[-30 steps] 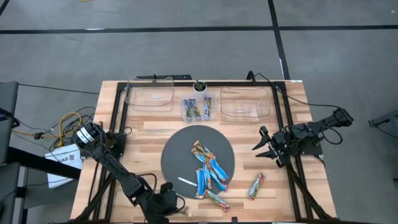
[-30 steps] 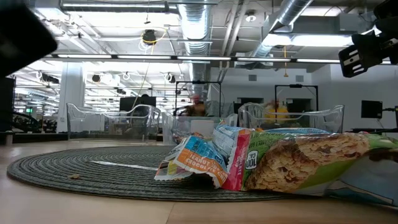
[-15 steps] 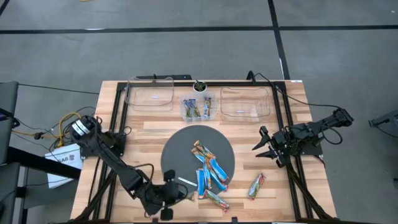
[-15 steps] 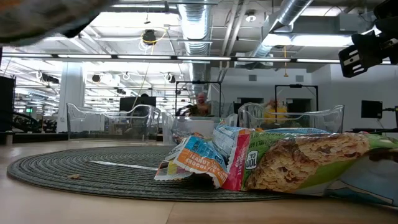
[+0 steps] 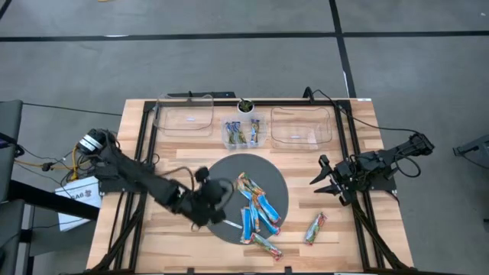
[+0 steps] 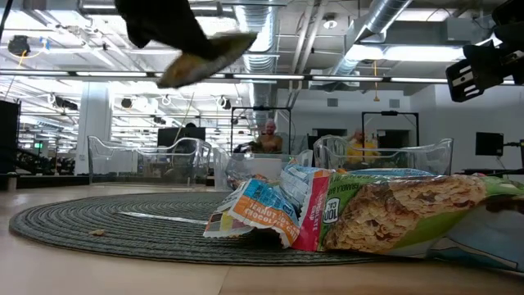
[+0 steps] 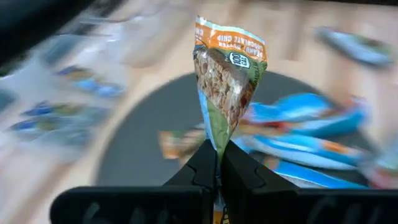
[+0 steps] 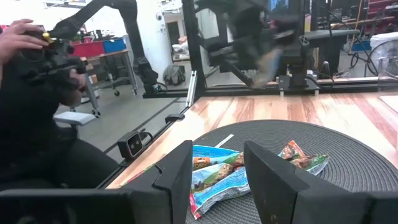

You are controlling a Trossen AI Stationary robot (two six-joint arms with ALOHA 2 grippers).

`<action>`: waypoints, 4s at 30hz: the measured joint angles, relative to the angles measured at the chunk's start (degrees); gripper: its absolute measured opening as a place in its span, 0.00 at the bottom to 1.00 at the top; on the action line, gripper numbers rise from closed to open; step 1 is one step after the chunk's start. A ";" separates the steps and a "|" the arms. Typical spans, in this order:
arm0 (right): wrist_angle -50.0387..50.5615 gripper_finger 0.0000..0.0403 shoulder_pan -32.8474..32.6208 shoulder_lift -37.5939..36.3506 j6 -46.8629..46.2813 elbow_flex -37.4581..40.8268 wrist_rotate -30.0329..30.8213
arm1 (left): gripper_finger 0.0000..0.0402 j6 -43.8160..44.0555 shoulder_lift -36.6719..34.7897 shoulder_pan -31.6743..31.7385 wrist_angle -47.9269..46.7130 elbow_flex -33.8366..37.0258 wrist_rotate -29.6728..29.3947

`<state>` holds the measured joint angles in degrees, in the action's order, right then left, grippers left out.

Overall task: Pick and place Granola Bars by type
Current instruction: Put the yellow granola bar into the left transparent bin

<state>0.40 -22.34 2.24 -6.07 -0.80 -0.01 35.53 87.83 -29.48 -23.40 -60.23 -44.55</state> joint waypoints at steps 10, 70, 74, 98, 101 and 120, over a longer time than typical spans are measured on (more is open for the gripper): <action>0.00 0.34 -0.01 0.00 0.00 0.00 0.02 | 0.01 7.81 -0.65 10.57 -15.44 0.00 0.63; 0.00 0.34 -0.01 0.00 0.00 0.00 0.00 | 0.01 1.09 -12.78 65.07 -17.67 14.36 3.77; 0.00 0.34 -0.01 0.00 0.00 0.00 0.00 | 0.01 -0.72 -12.78 66.85 -15.94 14.36 3.71; 0.00 0.34 0.00 0.00 0.00 0.00 0.01 | 0.07 -1.34 -12.70 72.02 -12.11 18.03 8.33; 0.00 0.34 0.01 0.00 0.00 0.00 0.02 | 0.10 -1.63 -12.70 72.02 -11.26 18.03 8.30; 0.00 0.34 0.01 0.00 0.00 0.00 0.00 | 0.23 -1.55 -12.70 72.46 -11.34 18.03 9.76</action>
<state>0.40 -22.33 2.24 -6.07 -0.80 -0.01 33.99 75.13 42.98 -34.74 -42.19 -34.79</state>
